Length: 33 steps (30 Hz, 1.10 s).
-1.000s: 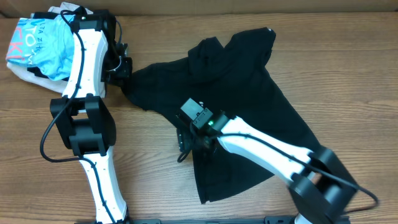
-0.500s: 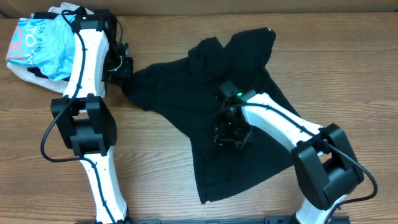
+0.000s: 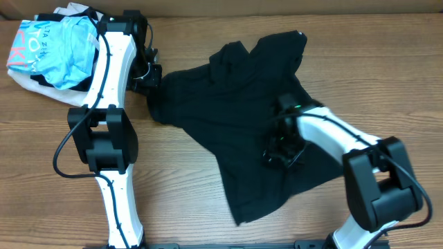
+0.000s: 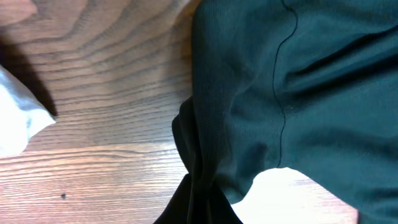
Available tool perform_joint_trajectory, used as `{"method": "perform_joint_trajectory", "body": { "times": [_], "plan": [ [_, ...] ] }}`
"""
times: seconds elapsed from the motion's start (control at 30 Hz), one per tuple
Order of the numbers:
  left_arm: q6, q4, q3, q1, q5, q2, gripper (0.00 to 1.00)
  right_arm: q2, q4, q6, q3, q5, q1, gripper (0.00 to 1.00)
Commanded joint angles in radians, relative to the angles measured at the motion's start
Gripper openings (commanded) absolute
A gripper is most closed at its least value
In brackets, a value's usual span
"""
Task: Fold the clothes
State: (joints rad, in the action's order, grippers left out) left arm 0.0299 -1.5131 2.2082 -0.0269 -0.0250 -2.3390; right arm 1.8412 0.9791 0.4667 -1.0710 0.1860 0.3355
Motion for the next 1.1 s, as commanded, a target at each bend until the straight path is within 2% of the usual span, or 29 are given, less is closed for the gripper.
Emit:
{"method": "perform_joint_trajectory", "body": {
  "times": [0.0, 0.17, 0.27, 0.37, 0.4, 0.43, 0.53, 0.63, 0.8, 1.07],
  "plan": [
    [-0.013, -0.013, 0.019, -0.021, -0.052, 0.0, 0.04, 0.035, -0.109, 0.002, 0.033, -0.173, -0.135, 0.62],
    [-0.089, -0.035, 0.019, -0.063, -0.063, 0.0, 0.04, 0.035, -0.242, -0.003, 0.033, -0.221, -0.281, 0.6],
    [-0.098, -0.05, 0.019, -0.101, -0.122, 0.0, 0.04, 0.035, -0.358, -0.027, 0.026, -0.214, -0.357, 0.59],
    [-0.099, -0.048, 0.019, -0.146, -0.168, 0.0, 0.04, 0.035, -0.383, -0.048, -0.013, -0.143, -0.41, 0.64],
    [-0.103, -0.045, 0.019, -0.16, -0.172, 0.0, 0.04, 0.035, -0.369, -0.069, -0.032, -0.105, -0.422, 0.68],
    [-0.109, -0.04, 0.019, -0.174, -0.171, 0.0, 0.04, 0.035, -0.34, -0.086, -0.06, -0.068, -0.432, 0.78],
    [-0.113, -0.021, 0.019, -0.209, -0.171, 0.0, 0.04, 0.029, -0.193, -0.105, -0.158, -0.034, -0.438, 0.88],
    [-0.124, -0.003, 0.019, -0.224, -0.171, 0.0, 0.04, -0.011, -0.043, -0.108, -0.24, -0.026, -0.434, 0.9],
    [-0.135, 0.0, 0.019, -0.211, -0.162, 0.0, 0.04, -0.159, 0.103, -0.108, -0.251, 0.035, -0.431, 0.9],
    [-0.135, 0.026, 0.019, -0.153, -0.122, 0.0, 0.04, -0.287, 0.235, -0.123, -0.11, -0.02, -0.303, 0.91]
  ]
}}
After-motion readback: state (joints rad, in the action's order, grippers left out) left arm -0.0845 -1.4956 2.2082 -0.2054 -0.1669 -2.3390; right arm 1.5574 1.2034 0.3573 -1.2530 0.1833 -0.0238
